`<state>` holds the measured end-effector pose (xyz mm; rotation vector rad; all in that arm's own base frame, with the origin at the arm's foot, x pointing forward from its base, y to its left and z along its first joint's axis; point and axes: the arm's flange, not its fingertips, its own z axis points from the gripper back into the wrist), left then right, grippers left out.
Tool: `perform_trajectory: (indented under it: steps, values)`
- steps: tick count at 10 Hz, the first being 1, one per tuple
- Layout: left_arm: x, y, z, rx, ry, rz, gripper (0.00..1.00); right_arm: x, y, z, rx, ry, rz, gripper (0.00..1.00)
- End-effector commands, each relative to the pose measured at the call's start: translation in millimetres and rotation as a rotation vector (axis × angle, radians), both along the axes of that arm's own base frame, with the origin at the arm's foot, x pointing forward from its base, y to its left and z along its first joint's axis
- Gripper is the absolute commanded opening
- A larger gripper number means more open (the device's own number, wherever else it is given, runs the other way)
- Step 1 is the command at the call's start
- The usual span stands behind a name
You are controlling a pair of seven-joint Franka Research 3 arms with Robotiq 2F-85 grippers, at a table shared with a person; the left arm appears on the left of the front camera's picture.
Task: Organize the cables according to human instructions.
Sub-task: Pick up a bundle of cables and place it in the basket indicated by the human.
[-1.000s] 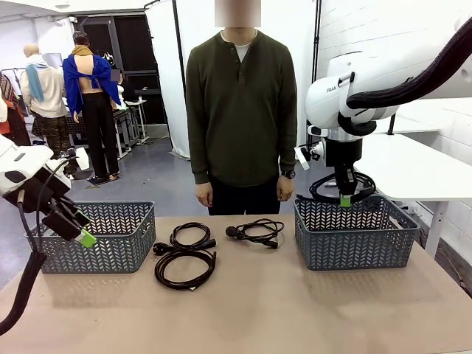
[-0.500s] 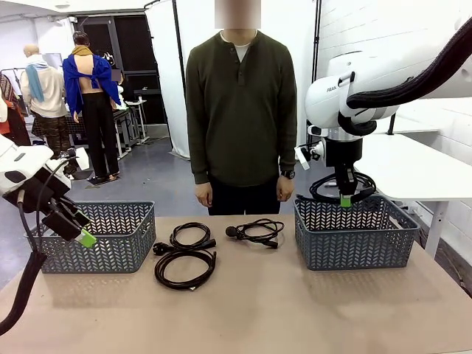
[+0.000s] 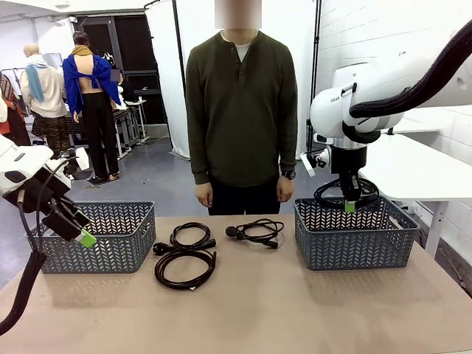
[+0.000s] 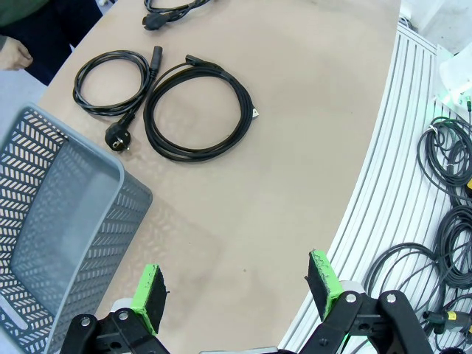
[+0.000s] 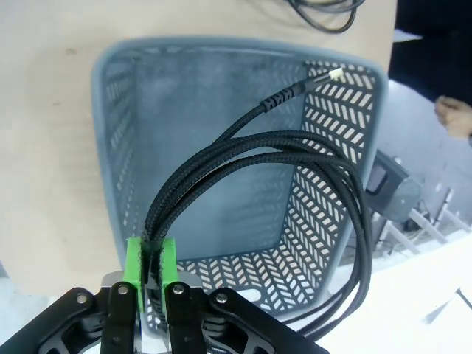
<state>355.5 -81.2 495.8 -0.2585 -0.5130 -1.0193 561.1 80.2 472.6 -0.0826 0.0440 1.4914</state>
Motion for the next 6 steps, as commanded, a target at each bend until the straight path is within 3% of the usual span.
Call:
perform_trajectory:
  steps: [1, 6]
  values:
    - [1, 1, 0, -0.018, 0.008, -0.010, 1.00, 6, -13, -11, 0.001, -0.010, 0.083, 0.06]
    - [1, 1, 0, -0.018, 0.008, -0.010, 1.00, 20, -33, -39, 0.023, -0.004, 0.159, 0.06]
